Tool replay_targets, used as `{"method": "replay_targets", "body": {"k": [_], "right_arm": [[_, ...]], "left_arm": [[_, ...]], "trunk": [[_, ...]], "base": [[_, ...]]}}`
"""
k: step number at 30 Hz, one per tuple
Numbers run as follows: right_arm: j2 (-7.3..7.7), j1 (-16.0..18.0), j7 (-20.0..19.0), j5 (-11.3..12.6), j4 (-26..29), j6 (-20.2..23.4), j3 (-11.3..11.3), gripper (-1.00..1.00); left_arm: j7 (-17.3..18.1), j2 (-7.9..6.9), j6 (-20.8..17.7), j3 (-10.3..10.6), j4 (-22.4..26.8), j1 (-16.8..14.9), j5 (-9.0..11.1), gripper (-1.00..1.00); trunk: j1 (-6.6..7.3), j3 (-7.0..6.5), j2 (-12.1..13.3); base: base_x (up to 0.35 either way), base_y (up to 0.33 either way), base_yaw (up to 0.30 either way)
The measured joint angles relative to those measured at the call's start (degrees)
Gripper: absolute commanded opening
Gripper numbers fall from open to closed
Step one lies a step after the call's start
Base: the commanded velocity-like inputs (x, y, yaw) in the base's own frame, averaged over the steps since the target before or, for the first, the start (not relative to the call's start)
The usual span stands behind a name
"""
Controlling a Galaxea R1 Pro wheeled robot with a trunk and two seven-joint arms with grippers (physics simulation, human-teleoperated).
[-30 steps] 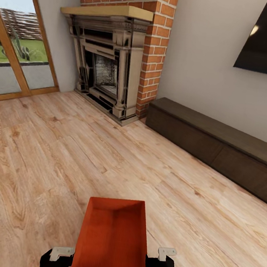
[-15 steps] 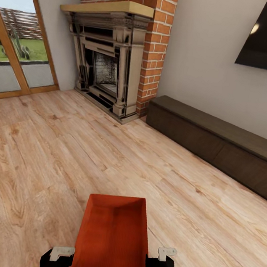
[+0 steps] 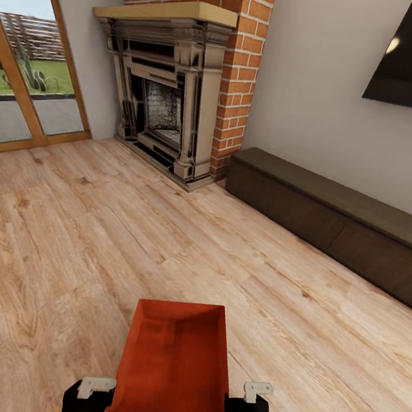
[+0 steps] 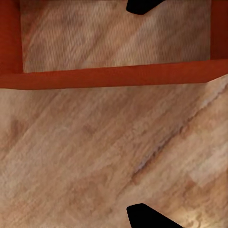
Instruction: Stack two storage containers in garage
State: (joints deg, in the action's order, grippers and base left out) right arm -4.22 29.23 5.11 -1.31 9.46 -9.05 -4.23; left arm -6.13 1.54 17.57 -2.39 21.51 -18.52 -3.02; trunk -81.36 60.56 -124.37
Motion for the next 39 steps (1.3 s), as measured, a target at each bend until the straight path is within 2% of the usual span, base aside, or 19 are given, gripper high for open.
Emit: {"method": "replay_targets", "body": {"k": [20,27,34,39], "right_arm": [[0.00,0.0,0.0,0.0,0.0,0.0,0.0,1.00],[0.00,0.0,0.0,0.0,0.0,0.0,0.0,1.00],[-0.07,0.0,0.0,0.0,0.0,0.0,0.0,1.00],[-0.08,0.0,0.0,0.0,0.0,0.0,0.0,1.00]], "left_arm": [[0.0,0.00,0.0,0.0,0.4,0.0,0.0,1.00],[0.0,0.08,-0.1,0.1,2.8,0.0,0.0,1.00],[-0.1,0.08,-0.1,0.1,2.9,-0.1,-0.1,1.00],[-0.1,0.52,-0.1,0.1,2.9,-0.1,-0.1,1.00]], "trunk": [[0.00,0.00,0.0],[0.00,0.00,0.0],[0.00,0.00,0.0],[0.00,0.00,0.0]], "base": [[0.010,0.000,0.000],[0.000,0.000,0.000],[0.000,0.000,0.000],[0.000,0.000,0.000]]}}
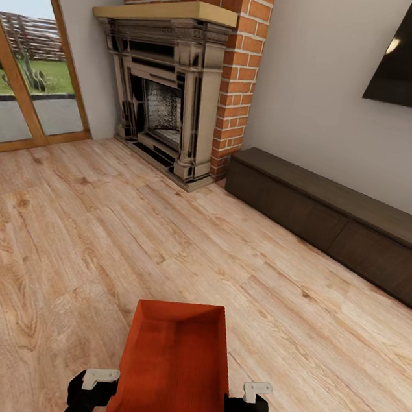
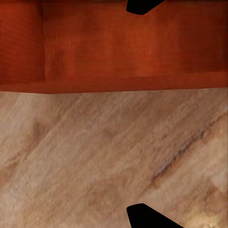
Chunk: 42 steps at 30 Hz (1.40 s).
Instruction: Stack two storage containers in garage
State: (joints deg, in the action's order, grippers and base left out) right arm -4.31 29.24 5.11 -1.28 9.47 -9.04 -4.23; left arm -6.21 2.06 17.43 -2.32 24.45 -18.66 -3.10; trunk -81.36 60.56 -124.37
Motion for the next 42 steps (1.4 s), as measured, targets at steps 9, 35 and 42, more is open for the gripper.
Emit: {"method": "replay_targets", "body": {"k": [9,35,42], "right_arm": [[0.00,0.0,0.0,0.0,0.0,0.0,0.0,1.00],[0.08,3.4,0.0,0.0,0.1,0.1,0.0,1.00],[0.08,3.4,0.0,0.0,0.0,0.1,0.0,1.00]], "left_arm": [[0.0,0.25,0.0,0.0,0.0,0.0,-0.1,1.00],[0.0,0.27,0.0,0.0,0.4,-0.1,-0.1,1.00],[0.0,0.27,0.0,0.0,0.4,-0.7,-0.1,1.00]], "trunk": [[0.00,0.00,0.0],[0.00,0.00,0.0],[0.00,0.00,0.0]], "base": [[0.000,0.000,0.000],[0.000,0.000,0.000],[0.000,0.000,0.000]]}}
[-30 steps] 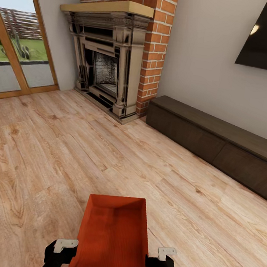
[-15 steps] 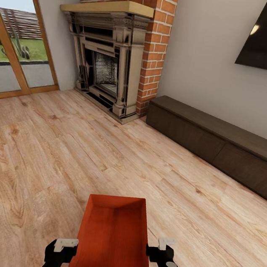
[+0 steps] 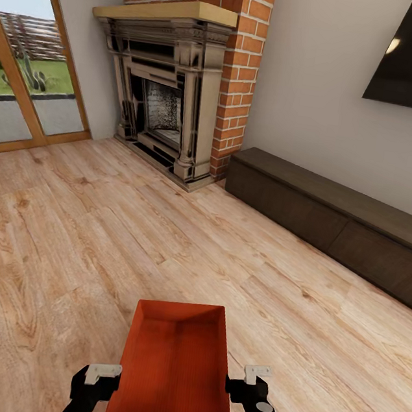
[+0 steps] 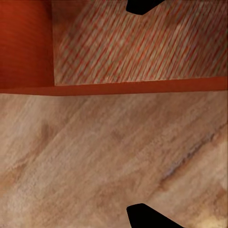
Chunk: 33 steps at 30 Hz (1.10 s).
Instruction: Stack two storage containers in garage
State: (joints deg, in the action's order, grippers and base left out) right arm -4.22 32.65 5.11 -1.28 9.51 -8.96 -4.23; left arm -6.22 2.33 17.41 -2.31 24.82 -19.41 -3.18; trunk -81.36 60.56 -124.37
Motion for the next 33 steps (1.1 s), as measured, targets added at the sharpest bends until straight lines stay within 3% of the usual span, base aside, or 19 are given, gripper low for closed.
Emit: {"method": "replay_targets", "body": {"k": [14,19,26,33], "right_arm": [[0.00,0.0,0.0,0.0,-0.1,0.0,0.0,1.00],[0.00,0.0,0.0,0.0,-0.1,0.0,0.0,1.00],[0.00,0.0,0.0,0.0,-0.1,0.0,0.0,1.00],[0.00,0.0,0.0,0.0,-0.1,0.0,0.0,1.00]], "left_arm": [[0.0,0.00,0.0,0.0,-0.6,-0.7,0.0,1.00],[0.0,0.00,0.0,-0.1,-0.6,-0.7,-0.2,1.00],[0.1,0.00,0.0,-0.1,-0.6,-0.7,-2.9,1.00],[0.1,0.00,0.0,-0.1,-0.6,-0.7,-3.8,1.00]], "trunk": [[0.00,0.00,0.0],[-1.09,0.89,-2.0],[-1.98,1.62,-3.6],[-2.63,2.15,-4.8]], "base": [[0.000,0.000,0.000],[0.000,0.000,0.000],[0.000,0.000,0.000],[0.000,0.000,0.000]]}}
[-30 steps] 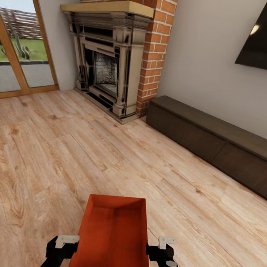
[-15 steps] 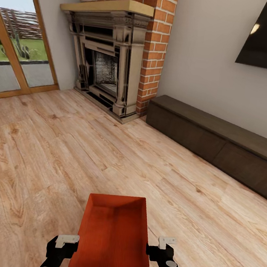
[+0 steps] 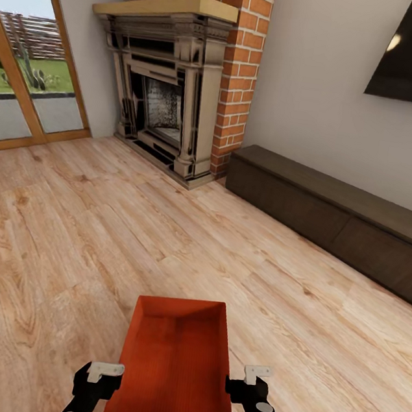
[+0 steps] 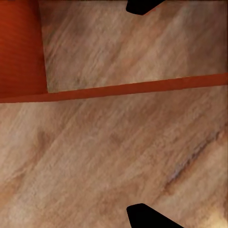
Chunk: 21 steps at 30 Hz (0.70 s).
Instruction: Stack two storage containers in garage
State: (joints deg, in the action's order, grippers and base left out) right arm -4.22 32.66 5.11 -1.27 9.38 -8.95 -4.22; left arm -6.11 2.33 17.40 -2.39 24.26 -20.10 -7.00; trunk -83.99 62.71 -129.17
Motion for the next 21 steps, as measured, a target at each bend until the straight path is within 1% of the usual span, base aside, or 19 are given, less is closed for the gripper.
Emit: {"method": "replay_targets", "body": {"k": [2,21], "right_arm": [[0.00,0.0,0.0,0.0,0.0,0.0,0.0,1.00],[0.00,0.0,0.0,0.0,0.0,0.0,0.0,1.00]], "left_arm": [[0.0,0.00,0.0,0.0,0.0,0.0,-0.1,1.00],[0.0,-0.07,0.1,0.0,0.0,0.0,-0.1,1.00]], "trunk": [[-0.44,0.36,-0.8],[-0.45,0.36,-0.8]], "base": [[0.000,0.000,0.000],[0.000,0.000,0.000]]}}
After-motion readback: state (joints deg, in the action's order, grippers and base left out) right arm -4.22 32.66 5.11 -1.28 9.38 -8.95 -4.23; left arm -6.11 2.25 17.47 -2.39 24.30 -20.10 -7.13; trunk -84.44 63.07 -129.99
